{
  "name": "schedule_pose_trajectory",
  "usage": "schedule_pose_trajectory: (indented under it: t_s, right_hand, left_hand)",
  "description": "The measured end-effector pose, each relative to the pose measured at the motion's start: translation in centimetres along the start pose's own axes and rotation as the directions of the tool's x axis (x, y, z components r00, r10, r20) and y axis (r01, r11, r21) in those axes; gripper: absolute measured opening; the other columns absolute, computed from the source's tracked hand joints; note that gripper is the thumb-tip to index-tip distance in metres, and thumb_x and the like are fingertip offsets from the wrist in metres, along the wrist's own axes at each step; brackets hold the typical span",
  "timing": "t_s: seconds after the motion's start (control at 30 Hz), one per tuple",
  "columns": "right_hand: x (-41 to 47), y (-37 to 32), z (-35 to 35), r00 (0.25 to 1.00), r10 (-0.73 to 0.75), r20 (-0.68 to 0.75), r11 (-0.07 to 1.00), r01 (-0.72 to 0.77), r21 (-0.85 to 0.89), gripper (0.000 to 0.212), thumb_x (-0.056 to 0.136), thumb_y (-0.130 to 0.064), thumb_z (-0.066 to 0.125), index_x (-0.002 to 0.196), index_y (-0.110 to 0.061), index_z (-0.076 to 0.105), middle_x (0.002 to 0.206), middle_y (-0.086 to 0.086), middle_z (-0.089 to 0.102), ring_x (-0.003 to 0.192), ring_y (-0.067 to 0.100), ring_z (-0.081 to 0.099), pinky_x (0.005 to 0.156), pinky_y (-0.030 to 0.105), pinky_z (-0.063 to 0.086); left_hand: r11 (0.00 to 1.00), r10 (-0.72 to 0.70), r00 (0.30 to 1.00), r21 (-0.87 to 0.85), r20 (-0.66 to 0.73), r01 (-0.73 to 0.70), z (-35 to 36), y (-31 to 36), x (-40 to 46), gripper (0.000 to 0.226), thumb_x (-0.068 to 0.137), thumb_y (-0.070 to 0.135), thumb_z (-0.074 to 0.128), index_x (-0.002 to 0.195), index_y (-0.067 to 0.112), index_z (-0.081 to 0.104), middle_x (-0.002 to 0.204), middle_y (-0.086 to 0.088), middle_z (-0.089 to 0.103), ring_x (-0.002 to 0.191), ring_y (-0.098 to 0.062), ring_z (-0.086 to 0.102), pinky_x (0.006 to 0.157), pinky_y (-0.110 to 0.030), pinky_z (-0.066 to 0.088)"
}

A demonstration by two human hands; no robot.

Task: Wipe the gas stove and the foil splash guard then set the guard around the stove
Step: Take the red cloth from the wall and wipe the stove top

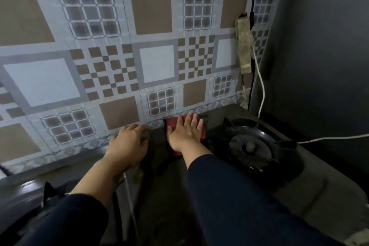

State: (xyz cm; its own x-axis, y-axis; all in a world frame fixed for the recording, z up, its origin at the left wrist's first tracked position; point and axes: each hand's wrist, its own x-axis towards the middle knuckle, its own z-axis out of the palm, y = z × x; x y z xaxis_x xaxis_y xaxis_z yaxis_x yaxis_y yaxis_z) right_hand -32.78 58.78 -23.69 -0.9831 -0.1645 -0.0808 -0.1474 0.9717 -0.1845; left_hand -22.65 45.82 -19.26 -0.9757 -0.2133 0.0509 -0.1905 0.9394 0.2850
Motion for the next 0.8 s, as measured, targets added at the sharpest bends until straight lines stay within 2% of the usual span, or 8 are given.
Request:
schedule_pose_trajectory:
  t_s: [0.1,0.2,0.3,0.37,0.53,0.67,0.73,0.8]
  right_hand:
    - [3.9,0.0,-0.2,0.966,0.258,-0.027,0.966,-0.258,0.021,0.073,0.093,-0.055,0.022,0.151,-0.013,0.004,0.158,0.019,-0.011,0.145,0.039,-0.015,0.114,0.052,-0.014]
    - [7.4,2.3,-1.1,0.899,0.437,-0.012,0.899,-0.437,0.019,0.072,0.094,-0.054,0.021,0.151,-0.015,0.001,0.159,0.017,-0.013,0.144,0.039,-0.015,0.112,0.054,-0.016]
    - [9.5,5.3,-1.8,0.841,0.541,-0.004,0.841,-0.541,0.005,0.072,0.093,-0.055,0.019,0.151,-0.016,0.002,0.159,0.018,-0.012,0.144,0.041,-0.013,0.112,0.055,-0.014]
    - [9.4,5.6,-2.1,0.834,0.551,0.004,0.834,-0.551,-0.018,0.075,0.092,-0.057,0.019,0.151,-0.014,0.002,0.158,0.021,-0.011,0.144,0.043,-0.012,0.113,0.056,-0.013]
    - [5.8,1.9,-1.7,0.922,0.387,0.029,0.917,-0.382,-0.113,0.072,0.094,-0.054,0.015,0.150,-0.011,0.004,0.157,0.025,-0.011,0.142,0.047,-0.012,0.114,0.057,-0.009]
    - [1.0,-2.3,-0.1,0.997,0.062,0.040,0.993,-0.058,-0.098,0.064,0.096,-0.049,0.016,0.150,-0.016,0.011,0.158,0.024,-0.005,0.143,0.046,-0.011,0.114,0.058,-0.009]
    - [-1.8,-3.4,0.6,0.992,-0.112,0.055,0.991,0.115,-0.068,0.061,0.096,-0.049,0.016,0.151,-0.023,0.008,0.159,0.018,-0.005,0.144,0.042,-0.010,0.115,0.056,-0.009]
    - [-4.5,-3.4,0.9,0.955,-0.288,0.068,0.955,0.292,-0.045,0.060,0.096,-0.051,0.016,0.151,-0.030,0.005,0.161,0.011,-0.005,0.146,0.035,-0.009,0.117,0.051,-0.008]
  left_hand:
    - [0.999,0.047,0.999,0.012,0.015,-0.047,0.7,-0.4,1.6,0.043,0.092,0.029,0.048,0.135,0.032,0.044,0.143,0.001,0.045,0.134,-0.023,0.037,0.108,-0.049,0.036]
    - [0.995,0.099,0.995,0.022,0.022,-0.100,1.1,-0.5,2.8,0.043,0.093,0.030,0.049,0.135,0.034,0.044,0.143,0.002,0.044,0.133,-0.022,0.037,0.109,-0.048,0.035]
    - [0.988,0.150,0.988,0.027,0.024,-0.150,1.2,-0.4,3.7,0.039,0.093,0.031,0.048,0.132,0.034,0.046,0.142,0.002,0.044,0.132,-0.022,0.037,0.107,-0.047,0.035]
    - [0.989,0.145,0.989,0.030,0.032,-0.146,1.1,-0.2,4.0,0.038,0.094,0.031,0.047,0.132,0.033,0.048,0.142,0.001,0.044,0.133,-0.023,0.036,0.105,-0.046,0.035]
    - [0.998,0.065,0.997,0.023,0.053,-0.066,1.1,0.2,3.5,0.040,0.094,0.029,0.046,0.134,0.031,0.047,0.142,-0.003,0.046,0.133,-0.027,0.037,0.105,-0.047,0.035]
    - [0.998,-0.056,0.998,0.001,0.024,0.056,0.8,0.2,1.3,0.045,0.091,0.027,0.048,0.136,0.029,0.044,0.143,-0.003,0.047,0.132,-0.029,0.039,0.106,-0.049,0.037]
    - [0.994,-0.107,0.994,0.004,0.011,0.107,0.2,0.2,-0.4,0.045,0.091,0.027,0.047,0.135,0.028,0.044,0.142,-0.003,0.048,0.131,-0.028,0.041,0.105,-0.047,0.038]
    - [0.988,-0.155,0.988,0.019,-0.001,0.155,-0.5,-0.1,-2.4,0.044,0.090,0.027,0.046,0.134,0.028,0.045,0.141,-0.003,0.049,0.130,-0.028,0.042,0.104,-0.046,0.039]
